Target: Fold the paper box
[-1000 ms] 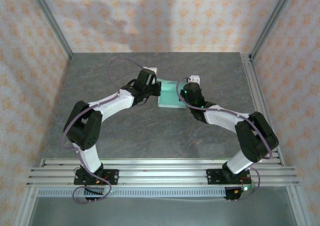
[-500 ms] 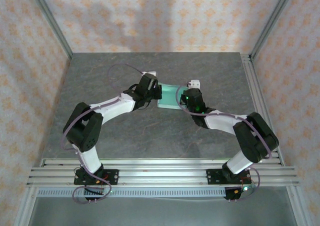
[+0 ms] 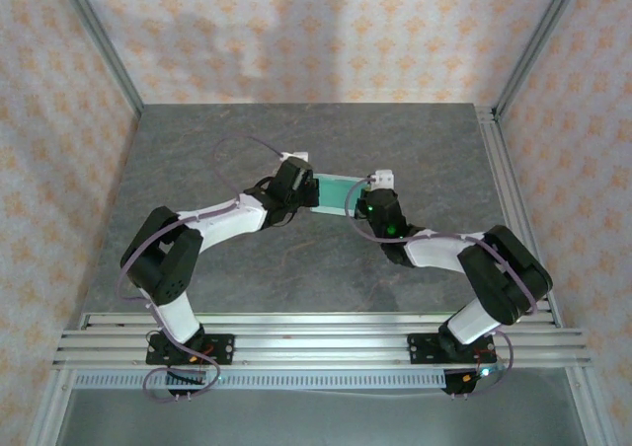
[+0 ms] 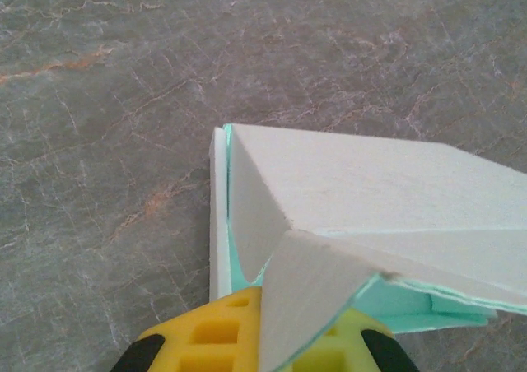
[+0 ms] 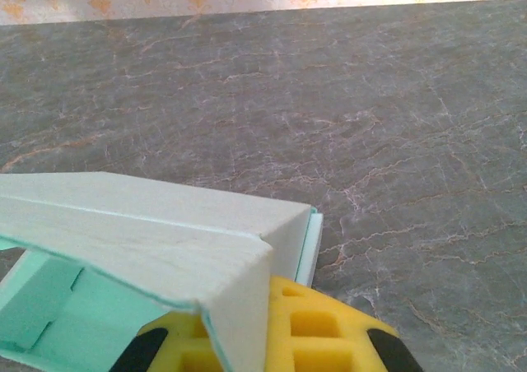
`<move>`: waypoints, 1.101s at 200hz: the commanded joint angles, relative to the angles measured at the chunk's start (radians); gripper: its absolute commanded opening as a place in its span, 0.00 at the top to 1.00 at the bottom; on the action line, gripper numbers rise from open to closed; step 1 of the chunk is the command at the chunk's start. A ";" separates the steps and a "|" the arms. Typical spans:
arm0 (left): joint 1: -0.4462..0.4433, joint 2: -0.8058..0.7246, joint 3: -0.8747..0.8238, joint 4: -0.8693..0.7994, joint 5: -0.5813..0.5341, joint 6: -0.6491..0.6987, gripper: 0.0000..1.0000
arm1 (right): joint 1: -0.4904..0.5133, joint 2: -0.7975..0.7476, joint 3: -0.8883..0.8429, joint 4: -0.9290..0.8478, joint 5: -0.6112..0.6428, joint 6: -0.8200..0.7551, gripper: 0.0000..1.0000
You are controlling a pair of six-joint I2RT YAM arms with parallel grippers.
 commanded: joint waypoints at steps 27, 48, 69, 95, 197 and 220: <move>-0.007 -0.004 -0.056 0.006 -0.056 -0.021 1.00 | 0.007 -0.060 -0.048 0.073 -0.005 0.021 0.90; -0.010 -0.010 -0.057 0.001 -0.067 -0.009 1.00 | 0.008 -0.110 -0.061 0.060 -0.026 0.017 0.78; -0.011 0.005 -0.027 -0.035 -0.070 0.011 1.00 | 0.007 -0.169 -0.077 0.045 -0.048 -0.009 0.54; -0.012 0.010 -0.019 -0.036 -0.079 0.017 1.00 | 0.007 -0.262 -0.124 0.046 -0.083 -0.053 0.33; -0.024 -0.124 -0.091 -0.009 -0.060 0.078 0.56 | -0.001 -0.457 0.065 -0.438 0.061 0.203 0.27; -0.027 -0.241 -0.196 0.081 -0.066 0.100 0.41 | -0.043 -0.371 0.171 -0.582 -0.044 0.320 0.19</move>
